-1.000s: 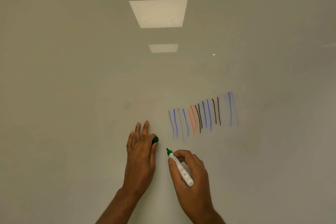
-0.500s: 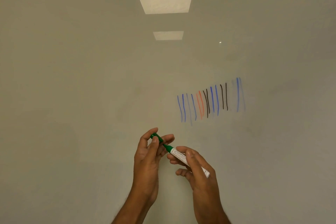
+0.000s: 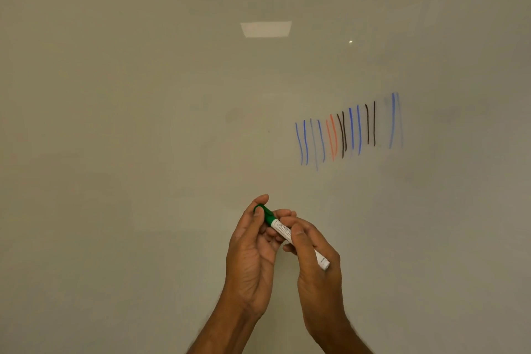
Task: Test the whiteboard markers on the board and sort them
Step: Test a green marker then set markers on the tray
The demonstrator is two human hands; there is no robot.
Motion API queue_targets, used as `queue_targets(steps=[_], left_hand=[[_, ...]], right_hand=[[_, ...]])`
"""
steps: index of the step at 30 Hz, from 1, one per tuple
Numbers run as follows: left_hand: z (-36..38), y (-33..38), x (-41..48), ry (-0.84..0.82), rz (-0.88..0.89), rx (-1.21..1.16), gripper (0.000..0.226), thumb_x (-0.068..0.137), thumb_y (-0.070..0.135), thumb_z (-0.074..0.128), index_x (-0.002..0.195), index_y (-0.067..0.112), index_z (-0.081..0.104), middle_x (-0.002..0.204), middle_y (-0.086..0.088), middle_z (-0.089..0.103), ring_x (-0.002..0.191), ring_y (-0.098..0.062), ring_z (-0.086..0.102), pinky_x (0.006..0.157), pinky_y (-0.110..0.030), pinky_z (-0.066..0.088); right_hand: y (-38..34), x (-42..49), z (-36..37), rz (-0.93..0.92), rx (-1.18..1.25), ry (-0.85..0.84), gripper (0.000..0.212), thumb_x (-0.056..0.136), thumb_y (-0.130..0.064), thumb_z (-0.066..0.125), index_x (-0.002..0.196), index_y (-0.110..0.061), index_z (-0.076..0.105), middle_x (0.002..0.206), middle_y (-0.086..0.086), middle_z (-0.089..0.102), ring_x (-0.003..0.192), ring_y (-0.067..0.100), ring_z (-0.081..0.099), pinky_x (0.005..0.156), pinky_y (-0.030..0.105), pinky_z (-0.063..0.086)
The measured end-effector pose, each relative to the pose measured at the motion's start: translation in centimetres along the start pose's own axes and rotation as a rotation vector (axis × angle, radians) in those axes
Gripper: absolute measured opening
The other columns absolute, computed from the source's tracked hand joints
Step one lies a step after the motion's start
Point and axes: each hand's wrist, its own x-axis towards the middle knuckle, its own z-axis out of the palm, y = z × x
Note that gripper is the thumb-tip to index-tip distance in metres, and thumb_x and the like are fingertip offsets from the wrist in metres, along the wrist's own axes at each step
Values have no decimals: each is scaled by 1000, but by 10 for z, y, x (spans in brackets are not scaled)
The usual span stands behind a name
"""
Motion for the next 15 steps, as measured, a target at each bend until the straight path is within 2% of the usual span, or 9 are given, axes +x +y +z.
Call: queue_targets(steps=[5,9,12,15], left_hand=[[-3,-2,-8,15,10,73,26,105,18,46,123,10,63,103,-27,71,101,-35,70,96,-48,51],[-2,-7,-23,7,2,169,31,108,17,40,130,8,59,112,-29,70,109,-36,70,93,-48,50],[-1,-16,-40,44,44,273,33,109,18,37,132,8,58,113,-27,71,112,-35,70,98,-47,52],[-5,-30,-60,91,94,420,34,109,20,36,133,10,58,112,-24,73,112,-34,70,102,-46,51]], right_hand=[[2,-7,-4,55,-44,-2,24,100,-17,50,109,-15,71,105,-6,74,101,10,68,84,24,56],[-1,-15,-27,76,-52,15,9,94,-17,62,95,-13,70,83,2,74,76,13,69,67,20,53],[-5,-24,-49,76,-61,-68,7,90,-16,67,94,-14,72,82,3,75,75,15,70,66,18,53],[-3,-37,-72,87,-162,-202,11,87,-23,70,97,-22,73,82,-5,74,75,11,69,63,17,52]])
